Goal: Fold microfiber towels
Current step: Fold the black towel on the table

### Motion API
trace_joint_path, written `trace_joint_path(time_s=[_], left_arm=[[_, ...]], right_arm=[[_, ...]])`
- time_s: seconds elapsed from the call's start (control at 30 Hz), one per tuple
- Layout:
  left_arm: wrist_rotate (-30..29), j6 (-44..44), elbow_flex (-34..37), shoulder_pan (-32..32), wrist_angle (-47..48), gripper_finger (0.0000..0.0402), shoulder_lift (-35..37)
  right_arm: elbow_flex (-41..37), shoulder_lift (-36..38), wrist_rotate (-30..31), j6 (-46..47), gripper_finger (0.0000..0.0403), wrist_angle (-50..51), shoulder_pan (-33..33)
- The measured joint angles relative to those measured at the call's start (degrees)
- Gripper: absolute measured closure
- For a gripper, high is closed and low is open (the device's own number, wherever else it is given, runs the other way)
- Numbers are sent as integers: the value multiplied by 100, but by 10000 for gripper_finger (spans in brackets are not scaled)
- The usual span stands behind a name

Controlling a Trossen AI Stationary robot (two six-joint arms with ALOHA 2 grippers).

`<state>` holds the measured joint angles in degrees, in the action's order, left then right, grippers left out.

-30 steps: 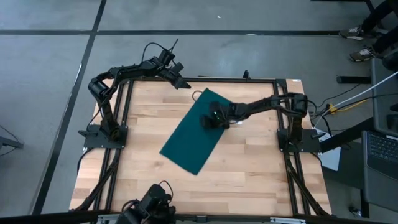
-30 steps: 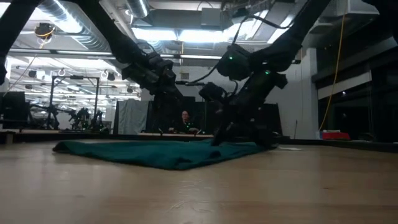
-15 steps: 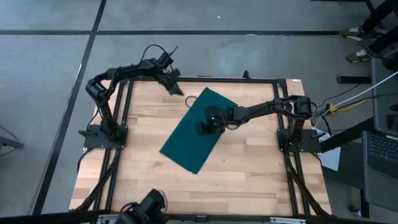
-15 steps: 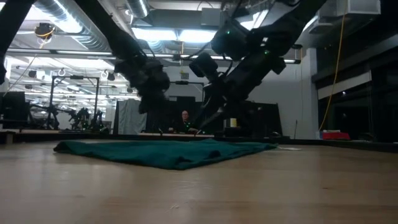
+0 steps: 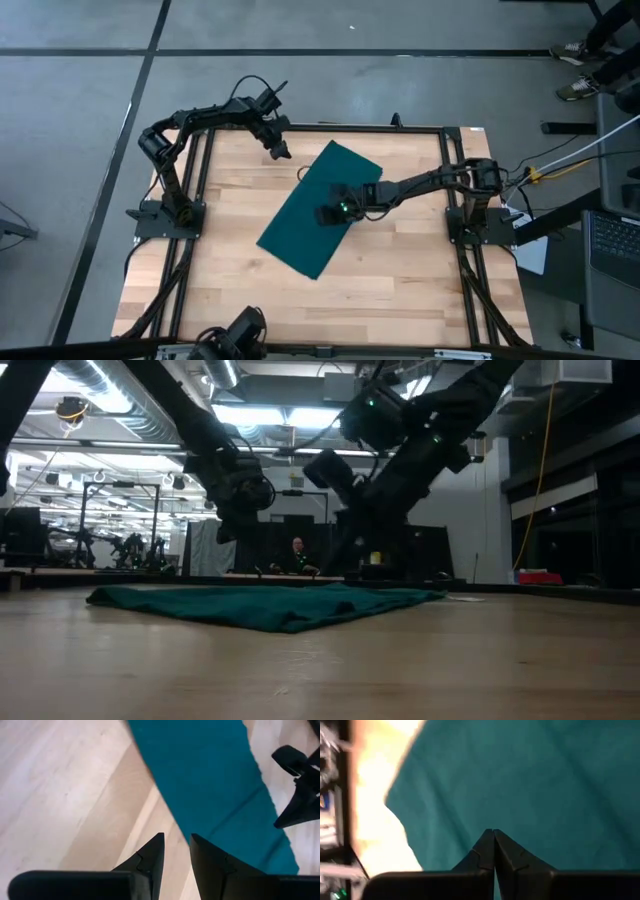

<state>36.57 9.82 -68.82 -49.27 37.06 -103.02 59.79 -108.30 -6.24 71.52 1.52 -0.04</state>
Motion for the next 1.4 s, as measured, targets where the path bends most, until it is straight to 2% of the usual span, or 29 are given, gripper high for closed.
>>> trace_joint_path(time_s=[0.13,0.27,0.43,0.73,1.0,1.1,1.23,1.33,1.4], left_arm=[[-159,-3,0,-1,-110,313,0],[-161,-162,0,-1,-341,313,0],[-137,-359,0,-1,-499,313,0],[33,-803,0,91,-933,313,0],[250,-1226,0,159,-1333,313,0],[390,-1229,0,226,-1357,313,0],[541,-1228,0,363,-1447,313,0],[551,-1258,0,475,-1585,313,0],[557,-1290,0,535,-1701,313,0]], right_arm=[[-350,-232,-289,90,401,-231,221],[-778,-252,-410,328,401,-879,397],[-1128,-198,-599,201,402,-1212,653],[-1150,-167,-984,-104,402,-945,1105],[-1156,-102,-1147,341,402,-738,1299],[-1191,103,-1127,814,402,-111,1376],[-1649,565,-781,1677,403,60,1486],[-2122,1127,-23,2604,403,190,1703],[-2300,1630,647,3035,403,1082,1830]])
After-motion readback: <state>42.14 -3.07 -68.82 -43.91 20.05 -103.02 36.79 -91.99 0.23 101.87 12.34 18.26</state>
